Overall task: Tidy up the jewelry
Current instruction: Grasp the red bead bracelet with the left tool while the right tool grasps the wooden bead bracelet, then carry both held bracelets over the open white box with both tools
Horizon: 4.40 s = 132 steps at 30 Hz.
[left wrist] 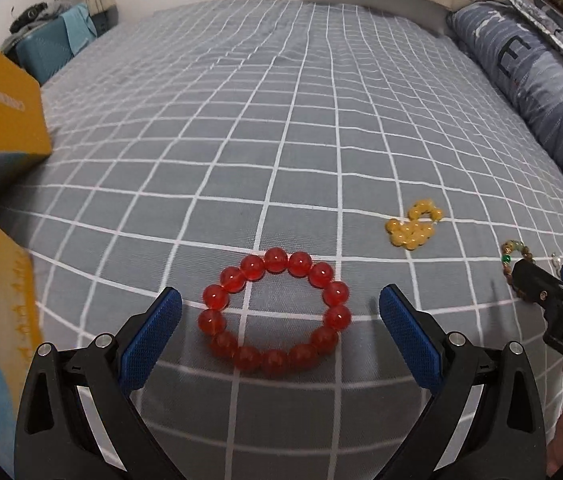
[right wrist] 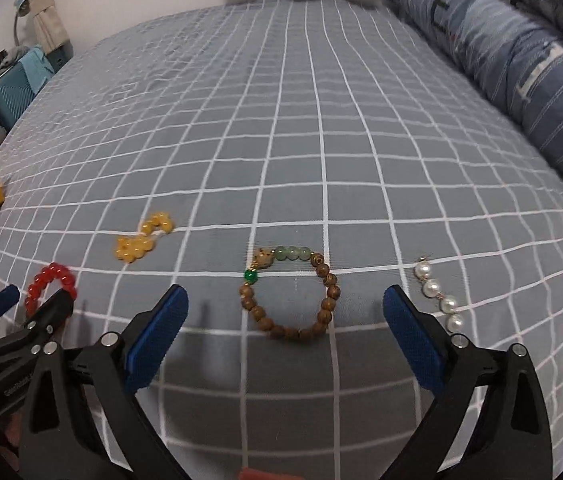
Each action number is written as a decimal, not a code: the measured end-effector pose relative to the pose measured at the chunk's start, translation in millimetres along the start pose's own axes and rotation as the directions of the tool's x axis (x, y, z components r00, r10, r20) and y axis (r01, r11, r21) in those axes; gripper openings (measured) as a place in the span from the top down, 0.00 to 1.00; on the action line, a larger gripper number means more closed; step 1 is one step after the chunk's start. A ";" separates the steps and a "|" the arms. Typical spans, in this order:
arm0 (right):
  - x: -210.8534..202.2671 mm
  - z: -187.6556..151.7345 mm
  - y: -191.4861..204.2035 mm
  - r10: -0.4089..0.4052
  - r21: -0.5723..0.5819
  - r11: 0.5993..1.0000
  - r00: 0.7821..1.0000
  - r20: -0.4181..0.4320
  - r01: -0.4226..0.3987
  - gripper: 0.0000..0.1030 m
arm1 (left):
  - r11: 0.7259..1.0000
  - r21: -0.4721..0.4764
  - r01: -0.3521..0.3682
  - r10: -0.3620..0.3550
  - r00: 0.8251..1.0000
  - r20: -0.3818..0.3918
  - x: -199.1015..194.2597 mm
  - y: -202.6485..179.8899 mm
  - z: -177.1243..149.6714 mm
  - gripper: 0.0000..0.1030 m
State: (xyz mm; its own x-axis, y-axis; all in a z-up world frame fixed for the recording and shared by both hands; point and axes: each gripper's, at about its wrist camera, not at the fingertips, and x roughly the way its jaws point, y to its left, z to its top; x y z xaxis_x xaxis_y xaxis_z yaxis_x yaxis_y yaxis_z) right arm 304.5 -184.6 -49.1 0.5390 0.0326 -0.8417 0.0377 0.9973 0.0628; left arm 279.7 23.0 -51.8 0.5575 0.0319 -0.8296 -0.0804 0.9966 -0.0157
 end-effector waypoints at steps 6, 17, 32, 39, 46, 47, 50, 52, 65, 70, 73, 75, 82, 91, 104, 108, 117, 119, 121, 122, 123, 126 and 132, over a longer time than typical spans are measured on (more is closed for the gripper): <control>16.8 0.7 1.8 0.001 -0.008 1.000 0.999 -0.033 -0.001 0.25 | 1.000 0.004 0.008 -0.008 1.000 -0.013 14.2 -0.4 1.8 0.10; 14.8 1.5 1.5 0.004 -0.022 1.000 0.999 -0.042 -0.005 0.81 | 0.999 0.005 0.043 -0.043 0.999 -0.027 7.6 1.9 2.0 0.71; 1.1 0.6 -2.0 0.023 0.010 1.000 1.000 -0.015 -0.023 0.86 | 0.998 0.017 0.068 -0.068 0.998 0.006 -13.2 2.0 2.1 0.88; -9.2 0.8 -0.8 0.027 0.008 1.000 1.000 0.009 -0.027 0.86 | 0.997 0.011 0.079 -0.079 0.997 0.015 -19.0 1.7 2.9 0.88; -19.6 1.1 -3.5 0.035 0.012 0.999 0.999 0.036 -0.035 0.86 | 0.995 0.023 0.098 -0.099 0.994 0.045 -33.4 -2.1 3.7 0.88; -20.9 1.0 -3.3 0.036 0.012 0.999 0.999 0.039 -0.036 0.86 | 0.995 0.026 0.099 -0.101 0.994 0.048 -35.4 -3.1 3.9 0.88; -26.1 0.2 -3.0 0.038 0.010 0.999 0.998 0.049 -0.039 0.86 | 0.994 0.029 0.106 -0.107 0.993 0.059 -42.0 -4.2 4.2 0.88; -30.3 -0.3 -1.8 0.037 0.009 0.999 0.998 0.059 -0.038 0.86 | 0.994 0.029 0.109 -0.111 0.992 0.065 -45.9 -4.6 4.0 0.88; -68.3 -9.1 3.1 0.040 -0.009 0.999 0.992 0.120 -0.039 0.86 | 0.993 0.041 0.114 -0.118 0.987 0.112 -80.3 -7.7 1.2 0.88; -86.2 -11.9 4.8 0.045 -0.017 0.999 0.989 0.141 -0.043 0.86 | 0.993 0.046 0.112 -0.117 0.985 0.127 -95.7 -8.5 -0.5 0.88; -97.5 -14.9 6.5 0.047 -0.023 0.999 0.987 0.151 -0.044 0.86 | 0.993 0.051 0.109 -0.115 0.984 0.138 -106.1 -8.7 -1.9 0.88; -103.5 -16.3 7.7 0.048 -0.027 0.999 0.986 0.157 -0.044 0.86 | 0.993 0.054 0.106 -0.113 0.983 0.146 -113.9 -8.3 -4.1 0.88; -128.7 -23.5 12.1 0.051 -0.038 0.998 0.984 0.173 -0.045 0.86 | 0.994 0.056 0.094 -0.102 0.980 0.170 -139.1 -5.2 -8.6 0.88; -155.3 -34.8 33.0 0.065 -0.075 0.996 0.982 0.180 -0.052 0.86 | 0.998 0.031 0.049 -0.054 0.978 0.201 -177.6 15.5 -16.8 0.88; -190.2 -47.7 121.4 0.160 -0.197 0.973 0.969 0.188 -0.123 0.86 | 0.997 -0.063 -0.033 0.047 0.970 0.237 -234.7 88.6 -37.8 0.88; -199.3 -54.6 164.9 0.211 -0.258 0.953 0.960 0.182 -0.160 0.86 | 0.993 -0.104 -0.063 0.086 0.969 0.233 -244.9 119.4 -48.5 0.88; -217.0 -76.8 260.2 0.318 -0.386 0.891 0.936 0.152 -0.240 0.86 | 0.963 -0.224 -0.148 0.196 0.958 0.209 -263.6 197.6 -76.9 0.88; -217.1 -83.3 283.1 0.341 -0.416 0.871 0.931 0.132 -0.260 0.86 | 0.954 -0.249 -0.168 0.220 0.954 0.201 -267.1 213.5 -85.3 0.88; -215.8 -90.1 302.1 0.357 -0.439 0.855 0.928 0.110 -0.277 0.86 | 0.947 -0.265 -0.179 0.234 0.954 0.190 -267.4 226.3 -92.4 0.88; -214.5 -93.8 311.8 0.365 -0.454 0.844 0.926 0.099 -0.284 0.86 | 0.942 -0.277 -0.188 0.243 0.953 0.179 -266.7 234.4 -96.9 0.88; -212.5 -97.2 320.0 0.368 -0.466 0.837 0.926 0.088 -0.288 0.86 | 0.937 -0.288 -0.198 0.253 0.952 0.170 -265.7 242.0 -101.1 0.88; -202.3 -107.9 346.3 0.371 -0.494 0.815 0.927 0.044 -0.303 0.86 | 0.923 -0.315 -0.219 0.273 0.952 0.139 -260.2 259.9 -111.0 0.88; -178.2 -125.1 378.1 0.332 -0.520 0.800 0.943 -0.031 -0.299 0.86 | 0.898 -0.358 -0.255 0.298 0.952 0.070 -246.6 292.9 -127.8 0.88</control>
State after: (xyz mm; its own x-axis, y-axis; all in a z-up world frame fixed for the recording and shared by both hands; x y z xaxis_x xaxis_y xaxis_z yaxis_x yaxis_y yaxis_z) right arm 117.4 195.0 57.5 0.4942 0.3637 -0.7896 -0.5682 0.8225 0.0233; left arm 13.1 297.4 76.9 0.5645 0.3328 -0.7554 -0.5103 0.8600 -0.0025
